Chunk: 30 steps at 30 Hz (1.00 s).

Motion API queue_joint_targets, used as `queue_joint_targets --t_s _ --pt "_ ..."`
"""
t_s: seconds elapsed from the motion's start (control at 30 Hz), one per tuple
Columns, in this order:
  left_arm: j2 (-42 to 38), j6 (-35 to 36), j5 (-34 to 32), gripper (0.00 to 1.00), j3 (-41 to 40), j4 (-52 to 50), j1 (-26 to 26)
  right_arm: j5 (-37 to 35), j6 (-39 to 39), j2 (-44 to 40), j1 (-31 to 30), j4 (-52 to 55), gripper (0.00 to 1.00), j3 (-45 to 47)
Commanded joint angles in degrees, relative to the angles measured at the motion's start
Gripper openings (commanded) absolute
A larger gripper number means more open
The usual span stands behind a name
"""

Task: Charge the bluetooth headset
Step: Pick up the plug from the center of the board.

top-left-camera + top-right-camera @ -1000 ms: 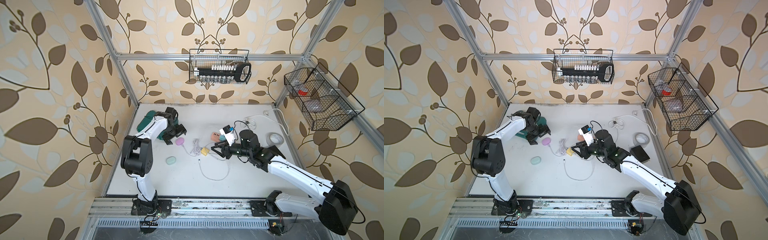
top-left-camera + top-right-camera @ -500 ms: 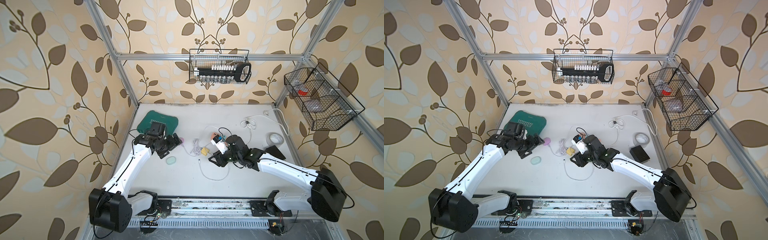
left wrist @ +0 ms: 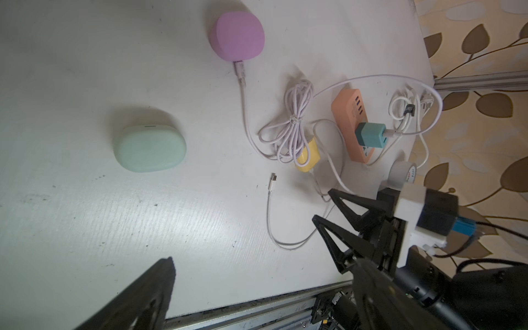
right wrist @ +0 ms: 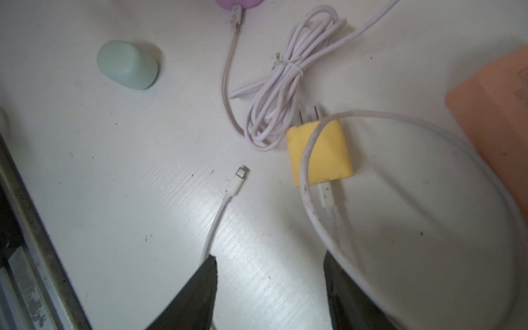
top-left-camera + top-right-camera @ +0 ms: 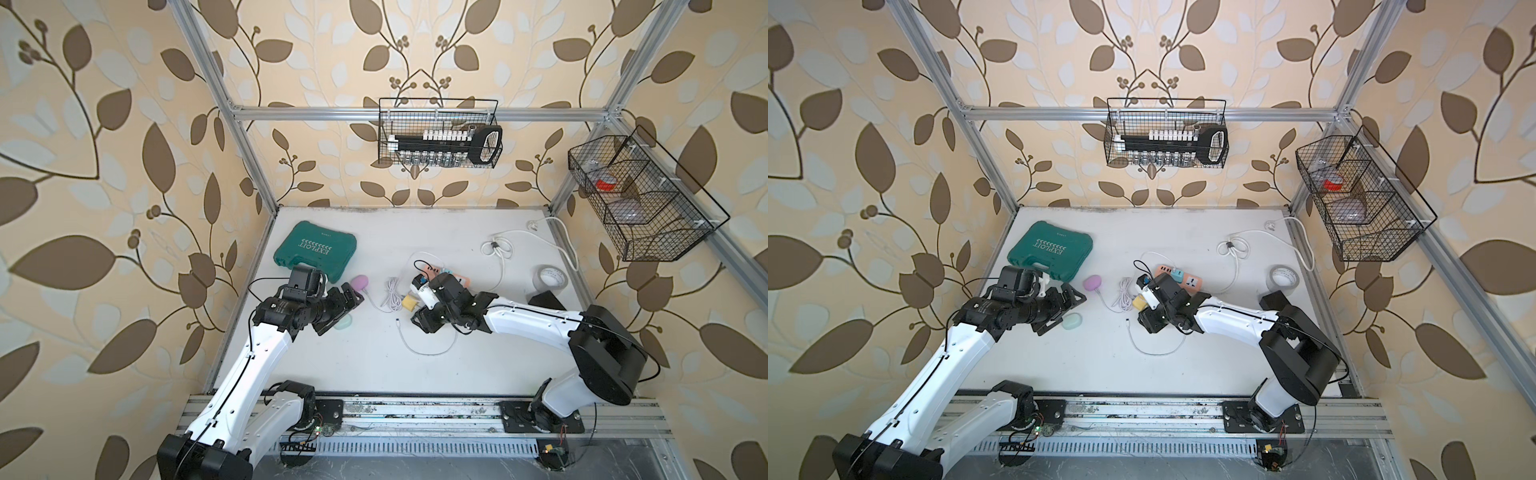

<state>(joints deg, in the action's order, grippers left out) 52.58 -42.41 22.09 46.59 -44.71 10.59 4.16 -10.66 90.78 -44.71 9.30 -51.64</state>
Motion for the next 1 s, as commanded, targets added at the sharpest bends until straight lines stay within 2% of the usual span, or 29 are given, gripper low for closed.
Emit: queue_joint_targets --t_s 0.0,0.27,0.57,0.97 --pt "-1.43 -0.59 1.39 0.99 -0.45 1.04 0.66 -4.97 1.79 2.87 0.41 -1.54 0.62 -3.56" --pt "-1.43 -0.74 1.56 0.99 -0.09 0.85 0.65 -5.17 3.88 10.67 1.00 -2.96 0.63 -8.51" --pt "-1.46 -0.72 0.88 0.99 0.08 0.17 0.65 -4.21 5.01 15.79 1.18 -4.18 0.62 -10.68" --pt "-1.15 -1.18 1.03 0.99 0.87 0.13 0.65 -2.61 5.30 19.02 1.72 -4.29 0.49 -11.80"
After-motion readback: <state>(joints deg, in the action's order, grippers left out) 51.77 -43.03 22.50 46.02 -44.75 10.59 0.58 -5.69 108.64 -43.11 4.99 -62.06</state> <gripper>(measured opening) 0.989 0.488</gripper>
